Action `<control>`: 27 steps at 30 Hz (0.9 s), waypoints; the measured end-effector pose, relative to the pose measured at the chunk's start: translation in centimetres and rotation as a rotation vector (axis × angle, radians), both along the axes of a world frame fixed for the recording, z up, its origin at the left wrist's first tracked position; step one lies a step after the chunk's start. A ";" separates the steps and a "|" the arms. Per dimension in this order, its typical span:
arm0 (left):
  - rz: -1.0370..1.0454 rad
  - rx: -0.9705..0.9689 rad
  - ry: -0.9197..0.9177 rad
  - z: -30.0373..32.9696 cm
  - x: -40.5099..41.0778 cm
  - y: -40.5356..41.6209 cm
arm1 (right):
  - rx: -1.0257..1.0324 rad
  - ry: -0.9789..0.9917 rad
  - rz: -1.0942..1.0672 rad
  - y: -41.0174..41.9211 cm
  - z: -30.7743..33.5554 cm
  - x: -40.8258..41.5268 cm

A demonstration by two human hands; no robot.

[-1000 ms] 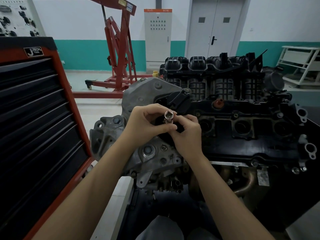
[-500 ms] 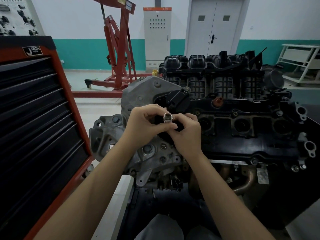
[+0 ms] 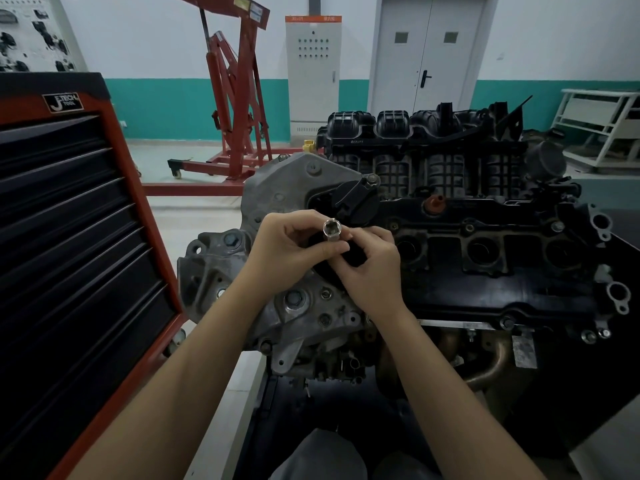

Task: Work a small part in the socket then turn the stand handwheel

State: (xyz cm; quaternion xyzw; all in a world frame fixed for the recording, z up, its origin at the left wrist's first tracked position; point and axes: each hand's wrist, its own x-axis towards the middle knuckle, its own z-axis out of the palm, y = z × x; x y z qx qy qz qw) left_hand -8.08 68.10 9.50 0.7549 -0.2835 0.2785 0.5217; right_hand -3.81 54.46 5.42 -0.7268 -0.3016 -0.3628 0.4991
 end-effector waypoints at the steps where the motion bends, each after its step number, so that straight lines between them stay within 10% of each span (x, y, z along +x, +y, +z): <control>1: -0.024 -0.004 0.008 0.0 0.0 0.1 | -0.010 -0.019 0.003 0.0 0.0 0.0; 27: -0.077 -0.043 0.041 0.0 0.1 0.1 | -0.031 0.113 0.022 -0.3 -0.2 0.1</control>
